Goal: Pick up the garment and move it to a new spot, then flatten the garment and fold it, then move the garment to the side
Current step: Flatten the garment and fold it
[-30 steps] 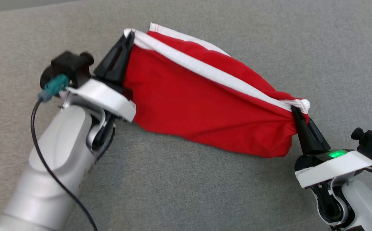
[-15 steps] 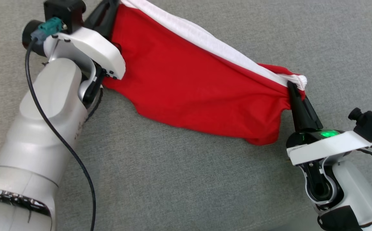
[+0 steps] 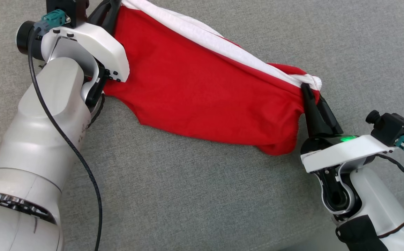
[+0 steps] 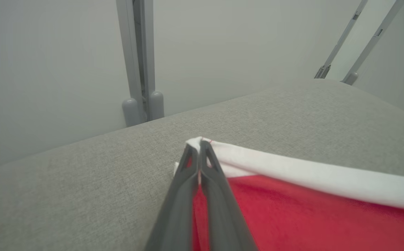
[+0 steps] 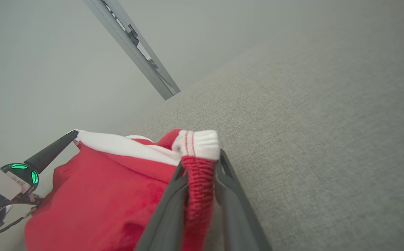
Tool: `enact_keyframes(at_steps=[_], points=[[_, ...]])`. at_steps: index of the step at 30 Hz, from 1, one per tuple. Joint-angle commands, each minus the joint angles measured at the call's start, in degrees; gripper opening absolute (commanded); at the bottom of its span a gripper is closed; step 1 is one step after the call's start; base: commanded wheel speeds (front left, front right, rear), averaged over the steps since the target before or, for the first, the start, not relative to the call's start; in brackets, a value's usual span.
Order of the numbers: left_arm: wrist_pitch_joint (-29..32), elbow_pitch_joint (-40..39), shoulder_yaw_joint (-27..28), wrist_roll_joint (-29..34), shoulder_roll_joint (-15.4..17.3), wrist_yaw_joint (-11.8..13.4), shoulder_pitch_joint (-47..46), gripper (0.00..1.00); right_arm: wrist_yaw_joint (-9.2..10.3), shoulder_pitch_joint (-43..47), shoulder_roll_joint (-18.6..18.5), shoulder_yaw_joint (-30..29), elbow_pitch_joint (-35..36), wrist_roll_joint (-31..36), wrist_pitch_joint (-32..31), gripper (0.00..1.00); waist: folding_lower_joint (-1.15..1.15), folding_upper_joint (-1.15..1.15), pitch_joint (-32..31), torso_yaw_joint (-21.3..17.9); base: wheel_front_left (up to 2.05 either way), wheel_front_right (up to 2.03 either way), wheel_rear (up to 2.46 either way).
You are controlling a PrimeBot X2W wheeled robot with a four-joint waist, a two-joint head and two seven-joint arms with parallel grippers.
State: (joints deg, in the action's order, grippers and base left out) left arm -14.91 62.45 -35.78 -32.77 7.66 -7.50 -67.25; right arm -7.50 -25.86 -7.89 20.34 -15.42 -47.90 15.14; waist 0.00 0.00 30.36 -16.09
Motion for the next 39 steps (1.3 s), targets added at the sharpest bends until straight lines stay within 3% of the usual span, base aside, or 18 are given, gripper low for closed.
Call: enact_keyframes(at_steps=[1, 2, 3, 20, 28, 39], points=[[-0.3, 0.6, -0.3, -0.9, 0.5, 0.1, -0.9, 0.33, 0.00, -0.9, -0.2, -0.3, -0.2, 0.4, 0.1, 0.50, 0.00, 0.00, -0.1, 0.1, 0.00, 0.00, 0.00], [-0.3, 0.7, -0.5, -1.0, 0.5, 0.1, -1.1, 0.87, 0.00, -0.8, -0.2, -0.2, -0.5, 0.6, 0.1, 1.00, 0.00, 0.00, -0.1, 0.1, 0.00, 0.00, 0.00], [-0.3, 0.8, -0.8, -1.3, 0.4, 0.1, -1.2, 1.00, 0.00, -0.9, -0.1, -0.2, -0.7, 0.8, 0.1, 1.00, 0.00, 0.00, -0.3, 0.2, 0.00, 0.00, 0.00], [0.0, 1.2, -4.3, -6.3, 0.1, 0.1, 1.7, 1.00, 0.00, -0.6, -1.5, -0.6, -2.3, 7.1, 0.1, 1.00, 0.00, 0.00, -3.9, 1.4, 0.00, 0.00, 0.00], [6.6, -0.8, -8.0, -14.6, 1.3, 0.1, 5.7, 1.00, -0.01, 2.7, -3.4, -2.5, -1.1, 8.7, 0.1, 1.00, 0.00, 0.00, -7.7, 1.1, 0.00, 0.00, 0.00], [15.6, 1.7, -10.3, -20.8, 4.2, 0.1, 7.6, 1.00, 0.00, 5.8, -4.5, -4.2, 2.9, 10.0, 0.0, 1.00, 0.00, 0.00, -8.3, -0.7, 0.00, 0.00, 0.00]])
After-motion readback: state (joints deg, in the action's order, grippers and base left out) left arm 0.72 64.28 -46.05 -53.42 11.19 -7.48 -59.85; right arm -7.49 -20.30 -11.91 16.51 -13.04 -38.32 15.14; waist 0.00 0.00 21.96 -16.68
